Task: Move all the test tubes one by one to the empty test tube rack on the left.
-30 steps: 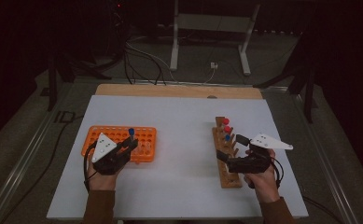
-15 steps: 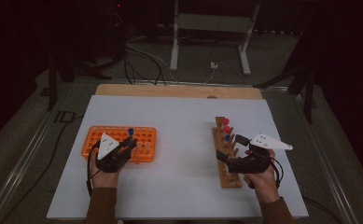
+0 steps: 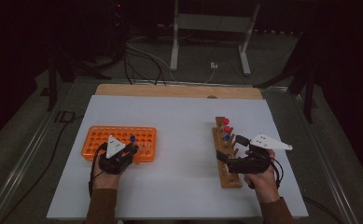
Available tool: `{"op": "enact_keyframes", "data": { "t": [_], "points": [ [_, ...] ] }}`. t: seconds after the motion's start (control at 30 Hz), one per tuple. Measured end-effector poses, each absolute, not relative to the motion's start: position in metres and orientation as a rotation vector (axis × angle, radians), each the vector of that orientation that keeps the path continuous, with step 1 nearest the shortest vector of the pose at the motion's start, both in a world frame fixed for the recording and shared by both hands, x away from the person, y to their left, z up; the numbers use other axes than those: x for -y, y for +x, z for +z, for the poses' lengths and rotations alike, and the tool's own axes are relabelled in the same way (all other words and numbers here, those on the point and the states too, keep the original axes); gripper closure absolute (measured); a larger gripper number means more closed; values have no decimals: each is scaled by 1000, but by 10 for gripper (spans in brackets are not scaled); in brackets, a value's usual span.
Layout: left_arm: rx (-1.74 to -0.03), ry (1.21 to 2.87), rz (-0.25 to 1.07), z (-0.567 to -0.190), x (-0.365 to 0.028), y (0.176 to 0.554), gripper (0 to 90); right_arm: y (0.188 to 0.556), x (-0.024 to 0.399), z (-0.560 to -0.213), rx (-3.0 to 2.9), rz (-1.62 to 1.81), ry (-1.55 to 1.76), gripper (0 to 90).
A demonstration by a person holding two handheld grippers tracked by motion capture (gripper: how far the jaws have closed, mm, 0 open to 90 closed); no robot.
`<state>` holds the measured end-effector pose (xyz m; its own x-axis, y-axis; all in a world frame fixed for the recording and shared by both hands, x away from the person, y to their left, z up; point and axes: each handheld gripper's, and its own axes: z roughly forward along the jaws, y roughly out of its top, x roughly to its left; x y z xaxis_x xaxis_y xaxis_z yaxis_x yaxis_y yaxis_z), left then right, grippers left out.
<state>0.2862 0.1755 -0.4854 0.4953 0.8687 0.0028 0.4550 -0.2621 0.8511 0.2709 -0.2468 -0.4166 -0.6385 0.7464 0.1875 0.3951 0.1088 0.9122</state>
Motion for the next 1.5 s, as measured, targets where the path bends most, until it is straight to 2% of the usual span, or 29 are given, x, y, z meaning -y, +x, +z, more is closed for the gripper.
{"op": "enact_keyframes", "data": {
  "t": [0.5, 0.67, 0.87, 1.0, 1.1, 1.2, 1.5],
  "points": [
    [-1124, 1942, 565, -491, -177, 288, 754, 273, 248, -418, -2071, 1527, 1128, 2],
    [-1182, 1876, 537, -491, -185, 289, 511, 275, 250, -419, -2068, 1455, 1117, 3],
    [-1177, 1803, 520, -486, -191, 285, 357, 281, 251, -422, -2089, 1374, 1093, 23],
    [-1133, 1691, 462, -480, -197, 283, 213, 292, 253, -429, -2109, 1292, 1082, 85],
    [-1105, 1631, 439, -475, -200, 281, 138, 301, 258, -438, -2131, 1303, 1118, 218],
    [-1093, 1614, 444, -472, -199, 281, 26, 306, 259, -446, -2142, 1268, 1118, 359],
    [-1094, 1592, 463, -470, -198, 279, 5, 317, 251, -457, -2131, 1206, 1104, 623]
  ]
}}
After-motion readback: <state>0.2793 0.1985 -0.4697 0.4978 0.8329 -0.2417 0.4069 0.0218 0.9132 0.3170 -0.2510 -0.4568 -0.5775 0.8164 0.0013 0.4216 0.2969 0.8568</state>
